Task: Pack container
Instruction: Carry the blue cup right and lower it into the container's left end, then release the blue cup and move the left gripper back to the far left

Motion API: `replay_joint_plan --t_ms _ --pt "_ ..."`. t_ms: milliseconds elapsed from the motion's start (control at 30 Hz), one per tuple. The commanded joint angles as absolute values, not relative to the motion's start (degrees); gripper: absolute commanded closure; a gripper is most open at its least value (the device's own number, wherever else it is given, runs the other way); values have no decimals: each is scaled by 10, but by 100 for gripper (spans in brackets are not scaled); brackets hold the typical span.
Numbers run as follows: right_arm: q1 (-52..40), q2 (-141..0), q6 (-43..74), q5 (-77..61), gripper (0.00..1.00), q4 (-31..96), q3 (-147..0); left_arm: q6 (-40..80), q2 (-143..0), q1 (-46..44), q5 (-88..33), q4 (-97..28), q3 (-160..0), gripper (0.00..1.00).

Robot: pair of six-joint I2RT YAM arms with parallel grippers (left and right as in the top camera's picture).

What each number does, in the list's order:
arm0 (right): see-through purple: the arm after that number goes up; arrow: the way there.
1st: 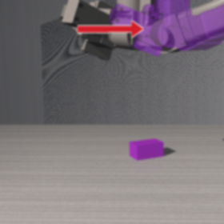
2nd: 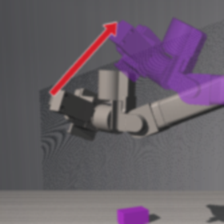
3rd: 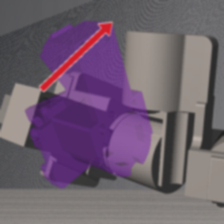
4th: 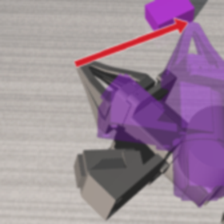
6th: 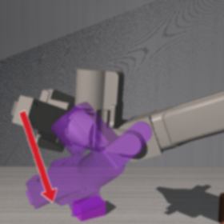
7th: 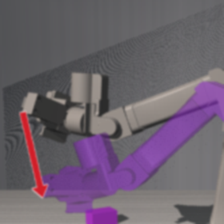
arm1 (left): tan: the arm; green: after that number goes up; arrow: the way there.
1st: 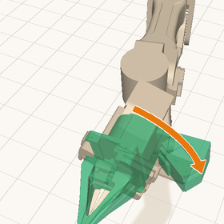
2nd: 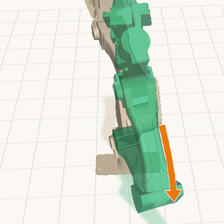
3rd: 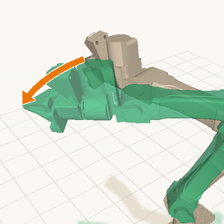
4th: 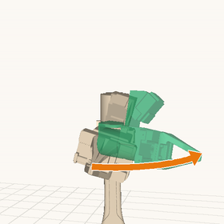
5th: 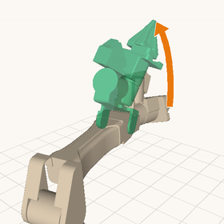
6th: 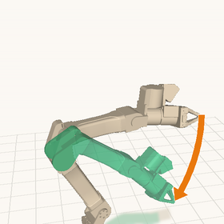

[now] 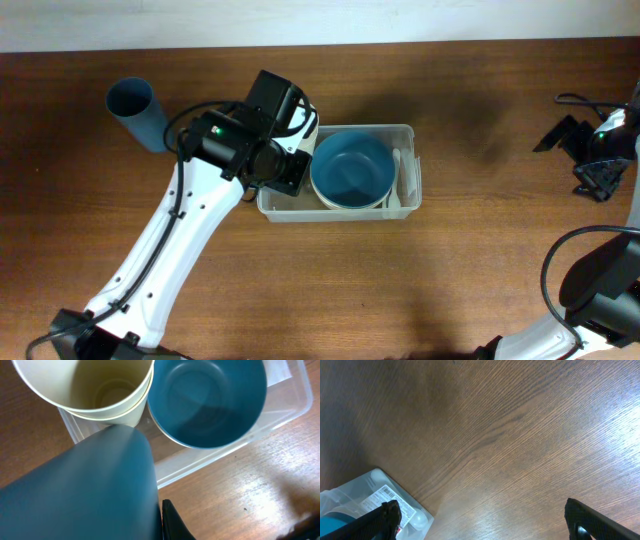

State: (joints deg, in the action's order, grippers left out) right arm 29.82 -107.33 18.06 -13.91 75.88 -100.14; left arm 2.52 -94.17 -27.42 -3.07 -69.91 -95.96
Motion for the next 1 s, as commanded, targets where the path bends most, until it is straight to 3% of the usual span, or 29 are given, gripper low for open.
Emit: replay_joint_plan --t_ms 0,167,200,267,300,400,967 --pt "300 -1063 185 -132 1 759 -1007 13 -930 -275 -35 -682 -934 98" --pt "300 -1063 185 -132 1 759 -1007 12 -930 -275 -35 -655 -900 98" --pt "300 -1063 185 -132 1 759 -1007 12 -930 -275 -35 -651 -894 91" --pt "300 -1063 185 -132 1 759 -1007 13 -930 -275 -35 -646 -888 65" --pt "300 -1063 185 -132 1 759 -1007 12 -930 -275 -35 -645 -887 57" --pt "300 -1063 185 -132 1 759 -1007 13 -930 -275 -35 -640 -887 44" --pt "300 -1063 185 -132 1 759 -1007 13 -927 -275 -36 -640 -897 49"
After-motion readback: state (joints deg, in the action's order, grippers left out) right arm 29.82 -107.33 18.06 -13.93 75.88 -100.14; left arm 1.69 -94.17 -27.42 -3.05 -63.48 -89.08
